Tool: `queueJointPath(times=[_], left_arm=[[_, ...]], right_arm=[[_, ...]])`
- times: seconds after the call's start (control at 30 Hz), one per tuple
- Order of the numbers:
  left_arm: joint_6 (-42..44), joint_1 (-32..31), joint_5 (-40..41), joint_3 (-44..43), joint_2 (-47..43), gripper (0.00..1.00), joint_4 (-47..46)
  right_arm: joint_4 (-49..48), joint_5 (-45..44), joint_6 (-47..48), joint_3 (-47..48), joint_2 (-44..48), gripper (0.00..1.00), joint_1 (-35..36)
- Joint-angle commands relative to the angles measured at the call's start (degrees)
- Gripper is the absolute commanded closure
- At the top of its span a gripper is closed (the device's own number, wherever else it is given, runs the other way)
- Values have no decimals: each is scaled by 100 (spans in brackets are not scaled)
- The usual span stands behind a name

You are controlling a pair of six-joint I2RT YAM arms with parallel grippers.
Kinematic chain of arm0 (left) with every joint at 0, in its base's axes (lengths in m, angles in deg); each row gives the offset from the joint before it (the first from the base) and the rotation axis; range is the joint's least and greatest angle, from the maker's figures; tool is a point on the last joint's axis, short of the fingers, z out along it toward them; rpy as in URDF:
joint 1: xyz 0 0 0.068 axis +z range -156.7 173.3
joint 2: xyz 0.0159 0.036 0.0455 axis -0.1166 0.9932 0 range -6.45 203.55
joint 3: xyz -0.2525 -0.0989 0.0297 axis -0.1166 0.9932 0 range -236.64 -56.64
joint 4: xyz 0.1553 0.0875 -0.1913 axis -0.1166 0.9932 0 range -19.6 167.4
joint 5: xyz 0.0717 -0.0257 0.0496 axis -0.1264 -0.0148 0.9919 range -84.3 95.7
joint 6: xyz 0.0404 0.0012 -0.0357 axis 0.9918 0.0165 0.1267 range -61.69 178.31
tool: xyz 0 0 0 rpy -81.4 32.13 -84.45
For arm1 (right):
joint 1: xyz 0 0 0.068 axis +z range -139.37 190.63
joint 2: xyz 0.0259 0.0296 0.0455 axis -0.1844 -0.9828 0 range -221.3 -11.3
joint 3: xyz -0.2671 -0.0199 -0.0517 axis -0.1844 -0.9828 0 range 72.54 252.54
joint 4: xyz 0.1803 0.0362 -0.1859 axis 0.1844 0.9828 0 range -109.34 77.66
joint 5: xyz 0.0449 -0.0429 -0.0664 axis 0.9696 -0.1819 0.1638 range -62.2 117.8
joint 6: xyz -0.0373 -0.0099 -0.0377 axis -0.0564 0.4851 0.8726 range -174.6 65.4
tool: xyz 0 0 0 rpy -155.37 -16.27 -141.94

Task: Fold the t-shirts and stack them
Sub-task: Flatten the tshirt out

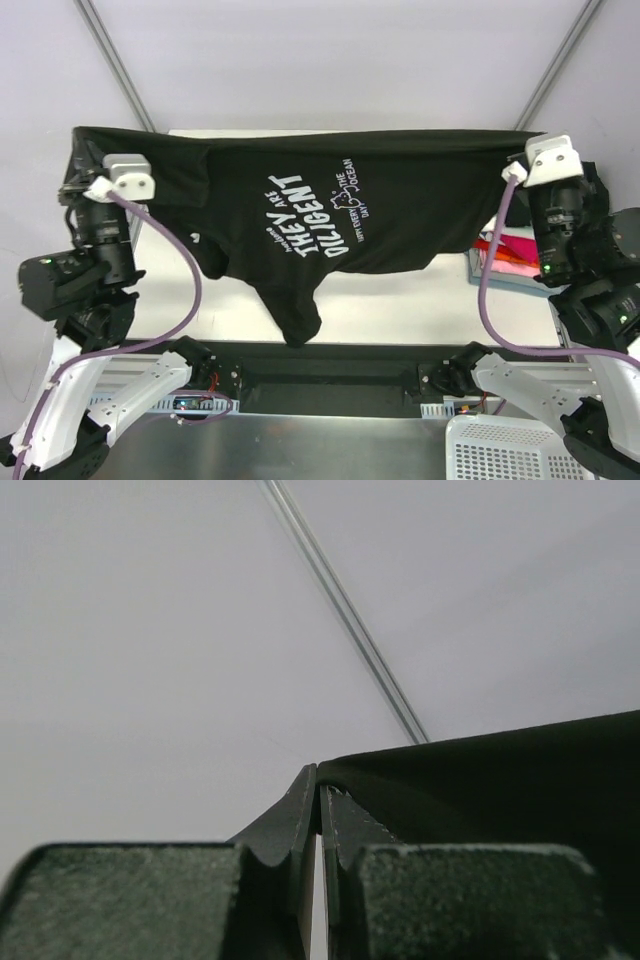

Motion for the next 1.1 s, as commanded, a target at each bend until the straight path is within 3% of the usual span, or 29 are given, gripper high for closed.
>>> queueJointPath(times=[0.0,0.23,0.6,1.07], left_arm=[[-82,36,260,437,-67,100,-670],[-354,36,146,1430,-23,100,-776],[-732,54,-100,2099,302,100,-933],[-1313,853,-733,2082,1408,100,-1496]], right_arm=[[-542,-423,66,-357,198,99,-124],[-534,-300,-215,-1140,295,99,-300],[-358,288,-839,-2010,-82,99,-976],[-559,1193,-1156,-1651,-1699,99,-2136]])
